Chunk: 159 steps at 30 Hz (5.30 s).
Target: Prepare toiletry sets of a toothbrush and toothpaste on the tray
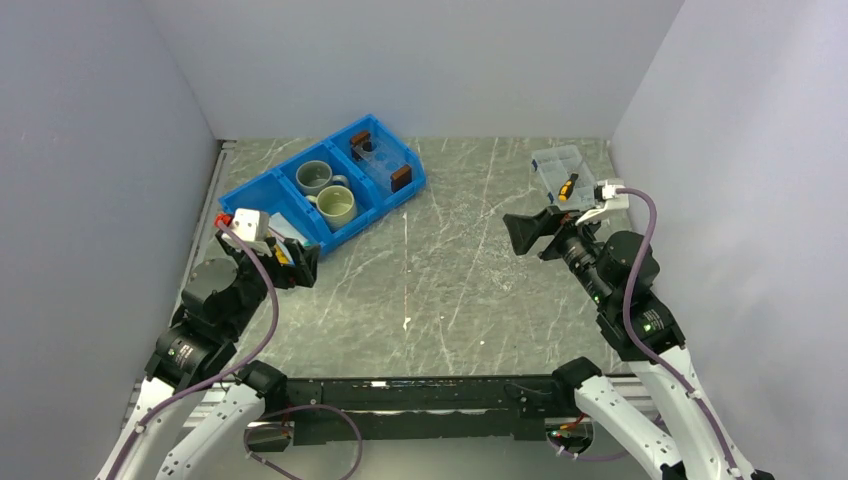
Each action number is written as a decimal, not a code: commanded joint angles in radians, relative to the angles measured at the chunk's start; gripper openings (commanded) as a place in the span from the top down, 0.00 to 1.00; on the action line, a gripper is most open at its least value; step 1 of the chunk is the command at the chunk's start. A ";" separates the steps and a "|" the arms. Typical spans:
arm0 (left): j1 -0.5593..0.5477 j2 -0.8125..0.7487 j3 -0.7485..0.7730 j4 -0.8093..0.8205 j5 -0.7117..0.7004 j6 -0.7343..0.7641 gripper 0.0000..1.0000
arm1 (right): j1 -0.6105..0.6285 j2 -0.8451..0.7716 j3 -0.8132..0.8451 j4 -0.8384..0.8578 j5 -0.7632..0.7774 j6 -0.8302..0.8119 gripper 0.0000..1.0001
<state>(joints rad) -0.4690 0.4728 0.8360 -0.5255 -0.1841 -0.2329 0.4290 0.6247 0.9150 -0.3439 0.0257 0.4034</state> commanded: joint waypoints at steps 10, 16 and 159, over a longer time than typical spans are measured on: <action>-0.002 0.028 0.012 -0.012 -0.080 -0.040 0.01 | 0.003 0.022 0.023 0.017 0.037 -0.007 0.00; -0.002 0.058 0.045 -0.053 -0.133 -0.055 0.01 | 0.004 0.070 0.033 0.009 -0.004 -0.024 0.00; 0.409 1.417 0.885 -0.346 0.401 0.048 1.00 | 0.003 0.183 -0.153 -0.152 -0.060 0.043 0.04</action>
<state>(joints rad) -0.0154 1.9476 1.7004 -0.8761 0.1051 -0.2829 0.4290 0.7563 0.7132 -0.4324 -0.0772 0.4385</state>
